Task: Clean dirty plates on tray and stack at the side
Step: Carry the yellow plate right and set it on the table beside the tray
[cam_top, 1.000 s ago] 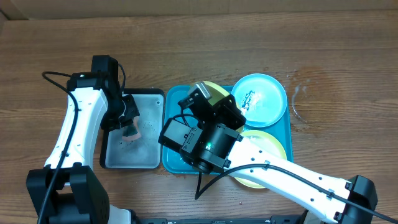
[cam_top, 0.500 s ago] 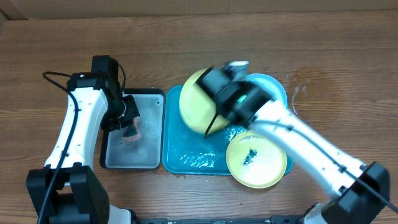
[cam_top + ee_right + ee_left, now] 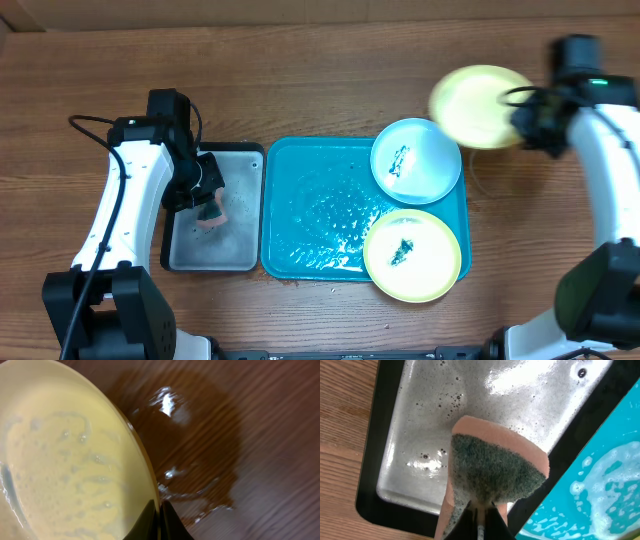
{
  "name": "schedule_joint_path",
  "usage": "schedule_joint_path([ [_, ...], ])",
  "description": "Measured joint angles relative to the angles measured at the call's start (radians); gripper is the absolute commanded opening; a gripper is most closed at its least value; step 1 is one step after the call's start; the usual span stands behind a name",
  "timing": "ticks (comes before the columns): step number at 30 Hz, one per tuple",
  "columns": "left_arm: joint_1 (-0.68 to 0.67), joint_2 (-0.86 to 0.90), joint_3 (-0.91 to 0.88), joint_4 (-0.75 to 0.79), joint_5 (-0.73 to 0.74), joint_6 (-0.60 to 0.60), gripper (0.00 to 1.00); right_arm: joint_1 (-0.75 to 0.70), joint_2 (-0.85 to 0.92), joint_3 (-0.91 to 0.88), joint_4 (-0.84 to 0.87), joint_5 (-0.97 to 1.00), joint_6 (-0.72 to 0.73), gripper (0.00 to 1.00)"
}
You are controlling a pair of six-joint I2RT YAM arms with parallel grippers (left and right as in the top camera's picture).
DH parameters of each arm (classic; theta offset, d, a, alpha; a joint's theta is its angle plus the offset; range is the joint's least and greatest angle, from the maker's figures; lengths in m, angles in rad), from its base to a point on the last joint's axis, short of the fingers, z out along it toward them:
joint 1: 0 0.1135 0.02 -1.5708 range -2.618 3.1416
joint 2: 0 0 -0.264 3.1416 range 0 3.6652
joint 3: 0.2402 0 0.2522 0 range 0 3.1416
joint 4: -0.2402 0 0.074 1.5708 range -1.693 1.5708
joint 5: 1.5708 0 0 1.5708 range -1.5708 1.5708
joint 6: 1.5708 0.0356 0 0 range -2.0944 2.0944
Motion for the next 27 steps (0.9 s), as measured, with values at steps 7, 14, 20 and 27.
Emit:
schedule_joint_path([
  [7, 0.0, 0.0, -0.001, 0.001, 0.004, 0.0, 0.04, -0.24, 0.062, -0.02, 0.018, -0.046, -0.095, 0.04],
  [14, 0.0, 0.0, -0.001, 0.002, 0.007, 0.0, 0.04, -0.311, 0.134, -0.172, 0.159, -0.081, -0.12, 0.04],
  [20, 0.0, 0.0, -0.002, 0.005, 0.007, 0.0, 0.04, -0.306, 0.14, -0.277, 0.243, -0.1, -0.127, 0.16],
  [27, 0.0, 0.0, -0.003, 0.005, 0.007, 0.001, 0.04, -0.301, 0.14, -0.278, 0.19, -0.202, -0.15, 0.32],
])
